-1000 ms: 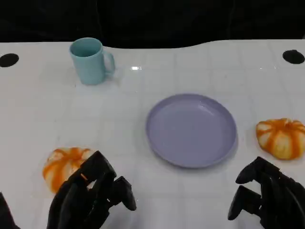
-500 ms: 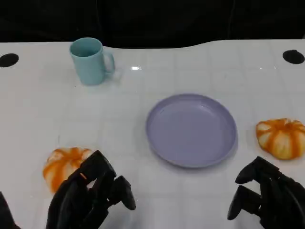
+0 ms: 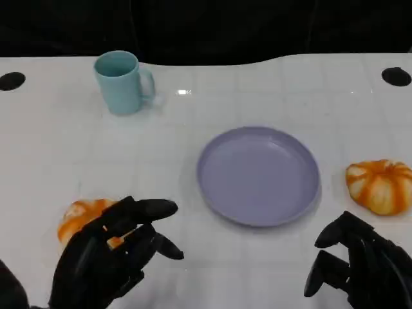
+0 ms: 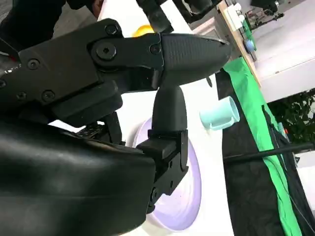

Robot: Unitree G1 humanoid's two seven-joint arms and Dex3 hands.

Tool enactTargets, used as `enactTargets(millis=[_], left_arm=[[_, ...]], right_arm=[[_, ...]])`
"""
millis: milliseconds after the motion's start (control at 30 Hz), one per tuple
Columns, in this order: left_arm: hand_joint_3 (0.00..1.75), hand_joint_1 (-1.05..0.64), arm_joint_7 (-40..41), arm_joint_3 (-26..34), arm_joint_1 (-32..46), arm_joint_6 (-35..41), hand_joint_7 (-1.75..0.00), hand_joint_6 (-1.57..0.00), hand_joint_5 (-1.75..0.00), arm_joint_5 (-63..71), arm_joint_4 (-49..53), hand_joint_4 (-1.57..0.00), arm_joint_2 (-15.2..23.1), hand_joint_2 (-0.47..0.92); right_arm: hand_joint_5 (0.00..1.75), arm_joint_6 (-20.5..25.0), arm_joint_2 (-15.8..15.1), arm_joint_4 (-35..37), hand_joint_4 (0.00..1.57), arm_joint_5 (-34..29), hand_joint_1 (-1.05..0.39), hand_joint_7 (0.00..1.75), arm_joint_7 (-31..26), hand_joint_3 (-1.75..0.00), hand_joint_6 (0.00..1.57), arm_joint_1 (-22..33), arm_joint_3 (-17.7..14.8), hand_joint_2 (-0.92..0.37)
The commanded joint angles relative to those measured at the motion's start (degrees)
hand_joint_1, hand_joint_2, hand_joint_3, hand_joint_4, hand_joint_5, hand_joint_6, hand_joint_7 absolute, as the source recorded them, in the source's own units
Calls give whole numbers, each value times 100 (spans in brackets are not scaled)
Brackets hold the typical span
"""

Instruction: Grasp the bread from the table and place it into the plate.

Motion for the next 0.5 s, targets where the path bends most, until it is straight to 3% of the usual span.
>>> enactTargets(millis=[33,233,500], left_arm=[[18,-60,117,-60,8,-679,-20,-64,-115,777,-128,-48,365,92],[11,-50,458,-59,-14,-1104,-9,-58,-98,1668,-389,-39,770,92],[9,-56,833,21,-64,-1183,0,-45,-71,3130,-1003,-25,1551,92]], right_arm=[[175,21,-31,-55,60,40,-53,163,-38,-44,43,19,-30,-92],[175,41,-33,-78,59,46,-53,163,-40,-45,41,25,-11,-92],[175,115,-25,-132,59,75,-53,164,-93,-45,41,35,-5,-92]])
